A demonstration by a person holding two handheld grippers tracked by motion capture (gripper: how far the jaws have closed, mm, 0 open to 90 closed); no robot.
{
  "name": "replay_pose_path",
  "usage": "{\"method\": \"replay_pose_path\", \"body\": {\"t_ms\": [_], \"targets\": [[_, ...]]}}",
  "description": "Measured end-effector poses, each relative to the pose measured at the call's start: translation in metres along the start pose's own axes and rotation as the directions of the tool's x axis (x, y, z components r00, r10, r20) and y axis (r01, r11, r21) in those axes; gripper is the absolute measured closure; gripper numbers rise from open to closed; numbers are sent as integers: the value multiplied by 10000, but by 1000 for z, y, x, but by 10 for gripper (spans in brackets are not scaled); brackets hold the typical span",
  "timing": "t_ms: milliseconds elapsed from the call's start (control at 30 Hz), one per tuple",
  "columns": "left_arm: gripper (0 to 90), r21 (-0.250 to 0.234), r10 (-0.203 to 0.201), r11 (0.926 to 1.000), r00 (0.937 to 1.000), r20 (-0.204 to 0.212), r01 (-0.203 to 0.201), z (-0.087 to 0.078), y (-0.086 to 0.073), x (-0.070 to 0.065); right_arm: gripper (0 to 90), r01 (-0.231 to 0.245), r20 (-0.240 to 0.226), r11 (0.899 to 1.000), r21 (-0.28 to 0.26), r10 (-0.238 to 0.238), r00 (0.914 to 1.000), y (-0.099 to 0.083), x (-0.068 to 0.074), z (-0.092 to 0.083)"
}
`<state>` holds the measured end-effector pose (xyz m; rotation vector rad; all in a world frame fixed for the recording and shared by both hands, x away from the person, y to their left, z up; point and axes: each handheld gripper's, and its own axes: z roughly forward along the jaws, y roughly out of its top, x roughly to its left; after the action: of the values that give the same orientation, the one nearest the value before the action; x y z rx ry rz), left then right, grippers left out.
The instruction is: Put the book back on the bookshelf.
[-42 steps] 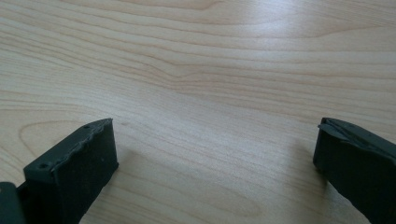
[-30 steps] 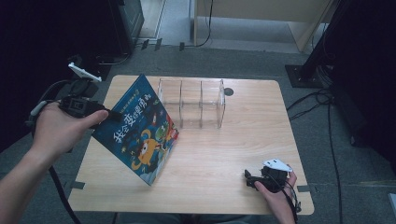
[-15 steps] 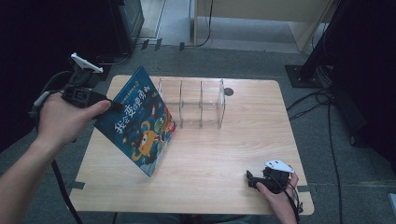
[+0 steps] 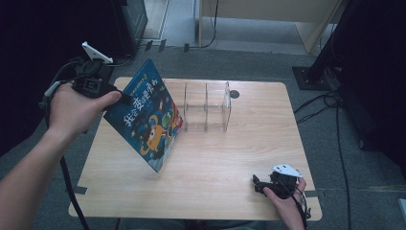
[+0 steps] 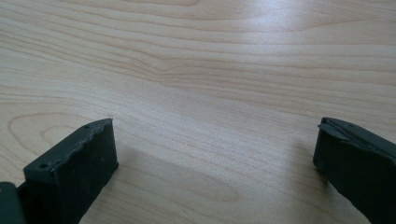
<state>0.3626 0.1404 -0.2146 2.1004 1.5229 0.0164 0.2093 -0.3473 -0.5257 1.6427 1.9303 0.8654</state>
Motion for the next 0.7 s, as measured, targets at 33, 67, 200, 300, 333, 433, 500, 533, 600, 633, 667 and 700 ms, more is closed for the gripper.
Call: {"method": "replay_pose_path", "body": {"t_ms": [33, 67, 200, 300, 333, 433, 500, 533, 600, 633, 667, 700], "targets": [[842, -15, -22, 10000, 10000, -11, 22, 1, 2, 1, 0, -16, -2, 10000, -8, 16, 10000, 0, 0, 0], [842, -23, -77, 10000, 10000, -9, 77, 2, 3, 2, 0, -16, -4, 10000, -10, 16, 10000, 0, 0, 0], [842, -49, -231, 9997, 9996, -136, 230, 5, 10, 4, 0, -19, -5, 10000, -15, 19, 10000, 0, 0, 0], [842, -5, -237, 9997, 9996, -179, 237, 8, 14, 3, 0, 8, 9, 10000, -1, -8, 10000, 0, 0, 0], [842, 19, -233, 9997, 9996, -170, 233, 9, 15, 3, 0, 11, 11, 10000, 4, -11, 10000, 0, 0, 0], [842, -16, -317, 9995, 9994, -130, 317, 12, 20, 3, 0, 21, 43, 10000, 11, -21, 10000, 0, 1, 0], [842, -59, -335, 9994, 9993, -138, 335, 13, 23, 3, 0, 33, 54, 10000, 17, -33, 10000, 0, 1, 0], [842, -60, -334, 9994, 9993, -136, 333, 14, 24, 3, 0, 35, 56, 10000, 16, -35, 10000, 0, 1, 0], [842, -82, -392, 9992, 9991, -159, 391, 15, 27, 3, 0, 41, 55, 10000, 13, -41, 10000, 0, 1, 0], [842, -97, -393, 9992, 9991, -176, 391, 15, 28, 4, 0, 37, 56, 10000, 16, -37, 10000, 0, 1, 0], [842, -111, -414, 9991, 9990, -189, 412, 16, 29, 4, 0, 33, 54, 10000, 16, -33, 10000, 0, 1, 0], [842, -118, -427, 9990, 9989, -209, 424, 17, 30, 4, 0, 31, 53, 10000, 10, -31, 10000, 0, 1, 0]]}}
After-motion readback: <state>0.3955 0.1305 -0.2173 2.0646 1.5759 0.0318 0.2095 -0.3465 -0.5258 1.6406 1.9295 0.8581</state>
